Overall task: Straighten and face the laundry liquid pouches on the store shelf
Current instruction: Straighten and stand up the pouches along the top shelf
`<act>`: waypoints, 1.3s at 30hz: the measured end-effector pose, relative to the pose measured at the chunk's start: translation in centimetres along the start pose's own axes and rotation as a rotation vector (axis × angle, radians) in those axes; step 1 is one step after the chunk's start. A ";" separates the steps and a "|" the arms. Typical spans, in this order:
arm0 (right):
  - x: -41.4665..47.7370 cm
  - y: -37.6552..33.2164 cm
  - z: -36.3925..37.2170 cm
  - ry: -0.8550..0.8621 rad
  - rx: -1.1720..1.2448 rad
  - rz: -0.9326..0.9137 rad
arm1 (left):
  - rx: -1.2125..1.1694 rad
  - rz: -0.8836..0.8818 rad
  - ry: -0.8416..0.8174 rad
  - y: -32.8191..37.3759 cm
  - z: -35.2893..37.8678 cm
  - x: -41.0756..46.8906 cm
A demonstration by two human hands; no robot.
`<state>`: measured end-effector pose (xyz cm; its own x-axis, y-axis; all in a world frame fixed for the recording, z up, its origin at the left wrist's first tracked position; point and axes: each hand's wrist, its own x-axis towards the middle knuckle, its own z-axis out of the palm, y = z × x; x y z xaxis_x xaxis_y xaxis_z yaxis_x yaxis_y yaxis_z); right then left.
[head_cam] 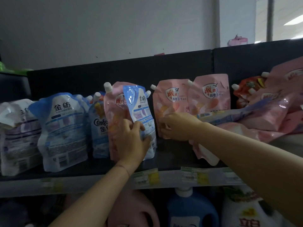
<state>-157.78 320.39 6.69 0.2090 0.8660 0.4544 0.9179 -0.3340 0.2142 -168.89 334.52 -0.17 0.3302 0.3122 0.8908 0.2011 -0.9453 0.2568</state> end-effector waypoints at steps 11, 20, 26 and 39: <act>-2.3 5.2 -0.7 0.078 -0.014 0.214 | -0.230 0.214 -0.098 7.4 3.2 0.7; -3.1 7.9 0.2 0.287 -0.228 0.284 | -0.143 0.066 -0.634 12.1 11.4 5.9; -3.8 7.9 2.5 0.432 -0.286 0.332 | -0.229 0.202 -0.324 11.0 13.6 4.2; -4.3 7.5 3.2 0.608 -0.036 0.577 | -0.271 0.182 -0.355 10.1 14.0 3.9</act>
<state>-150.71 315.31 3.60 0.4148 0.2072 0.8860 0.7092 -0.6837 -0.1721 -152.69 327.54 0.60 0.6419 0.1076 0.7592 -0.1217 -0.9633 0.2393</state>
